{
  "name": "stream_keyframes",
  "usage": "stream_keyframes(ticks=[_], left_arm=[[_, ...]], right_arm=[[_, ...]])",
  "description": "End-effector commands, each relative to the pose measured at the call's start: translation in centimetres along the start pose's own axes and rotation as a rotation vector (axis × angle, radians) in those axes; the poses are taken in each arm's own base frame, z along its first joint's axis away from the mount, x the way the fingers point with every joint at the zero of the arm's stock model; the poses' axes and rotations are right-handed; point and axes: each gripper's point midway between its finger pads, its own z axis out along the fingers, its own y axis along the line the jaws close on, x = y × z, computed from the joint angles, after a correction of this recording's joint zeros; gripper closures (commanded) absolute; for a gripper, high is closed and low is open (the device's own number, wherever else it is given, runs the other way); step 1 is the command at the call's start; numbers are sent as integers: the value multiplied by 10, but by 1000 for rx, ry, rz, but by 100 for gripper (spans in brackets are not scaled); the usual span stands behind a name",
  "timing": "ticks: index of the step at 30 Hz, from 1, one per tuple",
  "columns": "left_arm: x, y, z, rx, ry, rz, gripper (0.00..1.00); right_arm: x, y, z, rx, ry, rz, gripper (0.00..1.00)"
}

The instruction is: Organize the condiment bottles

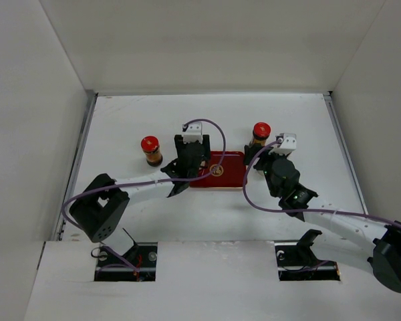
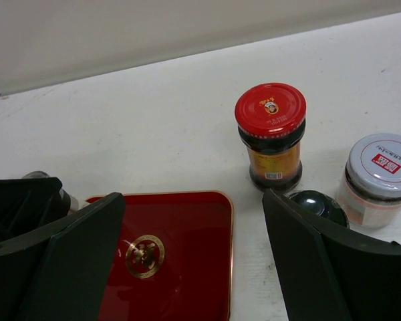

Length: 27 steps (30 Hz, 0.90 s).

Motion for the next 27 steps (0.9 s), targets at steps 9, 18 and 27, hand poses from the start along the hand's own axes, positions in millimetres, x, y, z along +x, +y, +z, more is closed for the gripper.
stream_keyframes(ticks=[9, 18, 27], left_arm=[[-56, -1, -20, -2, -148, -115, 7], [-57, 112, -60, -255, -136, -137, 5], [-29, 164, -30, -384, -9, -200, 5]], right_arm=[[-16, 2, -1, -10, -55, 49, 6], [-13, 4, 1, -11, -40, 38, 5], [-8, 7, 5, -13, -27, 25, 0]])
